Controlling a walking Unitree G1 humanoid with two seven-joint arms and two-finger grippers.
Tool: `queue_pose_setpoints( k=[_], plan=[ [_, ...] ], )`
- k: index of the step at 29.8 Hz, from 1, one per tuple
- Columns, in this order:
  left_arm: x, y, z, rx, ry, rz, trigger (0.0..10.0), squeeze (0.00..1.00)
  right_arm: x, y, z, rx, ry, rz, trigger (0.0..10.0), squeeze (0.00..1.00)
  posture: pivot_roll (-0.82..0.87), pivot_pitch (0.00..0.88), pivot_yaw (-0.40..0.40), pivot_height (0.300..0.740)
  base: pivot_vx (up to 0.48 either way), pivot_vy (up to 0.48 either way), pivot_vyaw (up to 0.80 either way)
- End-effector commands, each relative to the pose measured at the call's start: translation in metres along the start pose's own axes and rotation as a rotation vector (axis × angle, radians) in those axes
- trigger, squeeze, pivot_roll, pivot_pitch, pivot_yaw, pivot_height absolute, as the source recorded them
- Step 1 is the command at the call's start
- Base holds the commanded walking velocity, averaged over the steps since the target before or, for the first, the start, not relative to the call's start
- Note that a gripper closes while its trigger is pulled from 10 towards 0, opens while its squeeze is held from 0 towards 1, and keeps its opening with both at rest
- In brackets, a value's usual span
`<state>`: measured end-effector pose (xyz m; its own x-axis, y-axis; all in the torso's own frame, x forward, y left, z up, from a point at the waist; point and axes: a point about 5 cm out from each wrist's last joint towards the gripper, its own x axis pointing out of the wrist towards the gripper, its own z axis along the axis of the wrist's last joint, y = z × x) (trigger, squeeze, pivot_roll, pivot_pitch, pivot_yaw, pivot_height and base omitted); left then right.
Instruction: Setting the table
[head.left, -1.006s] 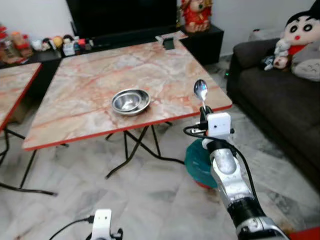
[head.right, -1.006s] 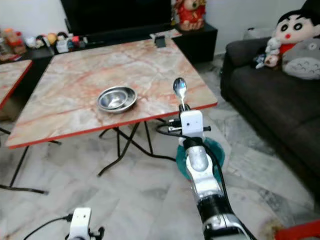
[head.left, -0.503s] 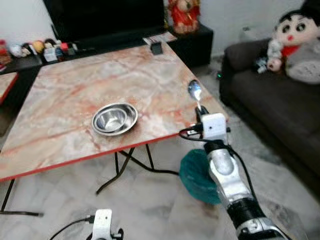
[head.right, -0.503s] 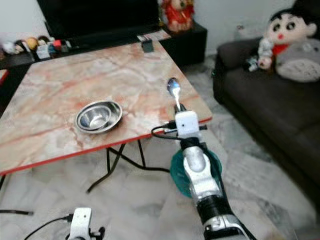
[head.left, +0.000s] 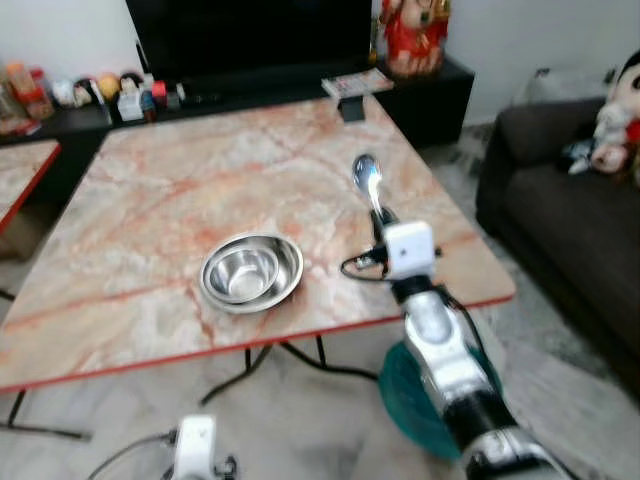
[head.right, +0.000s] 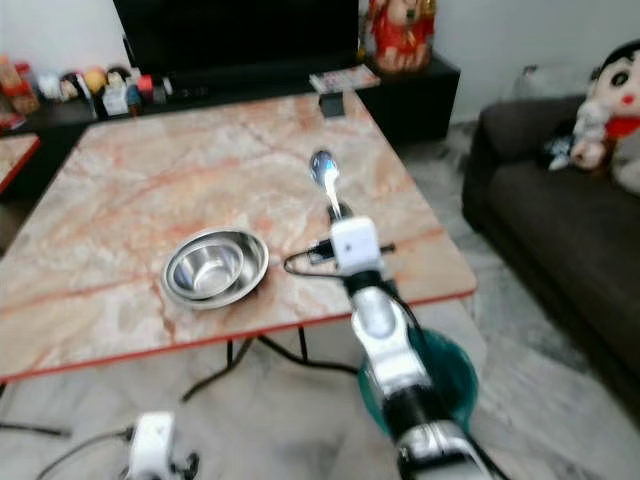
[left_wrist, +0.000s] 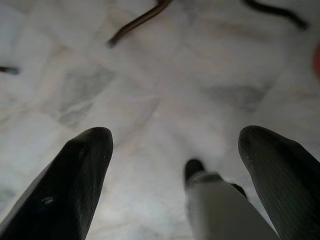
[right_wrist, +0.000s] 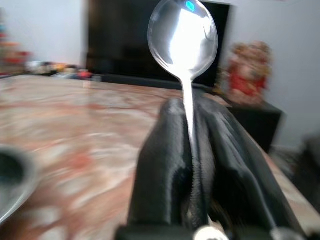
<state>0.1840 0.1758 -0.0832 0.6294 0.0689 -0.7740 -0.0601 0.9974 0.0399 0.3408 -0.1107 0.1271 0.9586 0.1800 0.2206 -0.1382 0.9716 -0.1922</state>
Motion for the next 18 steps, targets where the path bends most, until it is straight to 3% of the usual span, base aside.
queue_pose_setpoints(
  k=[1, 9, 15, 18],
  plan=[
    [-0.0005, 0.015, 0.0001, 0.01, 0.003, 0.038, 10.0, 0.0, 0.0045, 0.0092, 0.0074, 0.022, -0.025, 0.018, 10.0, 0.0, -0.04, 0.001, 0.063, 0.736, 0.0, 0.0, 0.0],
    [-0.0005, 0.0152, -0.0003, 0.01, 0.007, 0.039, 10.0, 0.0, 0.0038, 0.0097, 0.007, 0.001, -0.026, 0.032, 10.0, 0.0, -0.04, 0.001, 0.064, 0.736, 0.0, 0.0, 0.0],
    [-0.0005, 0.0152, -0.0001, 0.01, 0.006, 0.041, 10.0, 0.0, 0.0038, 0.0087, 0.0065, -0.003, -0.022, 0.024, 10.0, 0.0, -0.04, 0.0, 0.064, 0.736, 0.0, 0.0, 0.52],
    [-0.0005, 0.0154, -0.0002, 0.011, 0.006, 0.042, 10.0, 0.0, 0.0037, 0.0088, 0.006, 0.016, -0.018, 0.019, 10.0, 0.0, -0.04, 0.0, 0.064, 0.736, 0.269, 0.0, 0.36]
  ],
)
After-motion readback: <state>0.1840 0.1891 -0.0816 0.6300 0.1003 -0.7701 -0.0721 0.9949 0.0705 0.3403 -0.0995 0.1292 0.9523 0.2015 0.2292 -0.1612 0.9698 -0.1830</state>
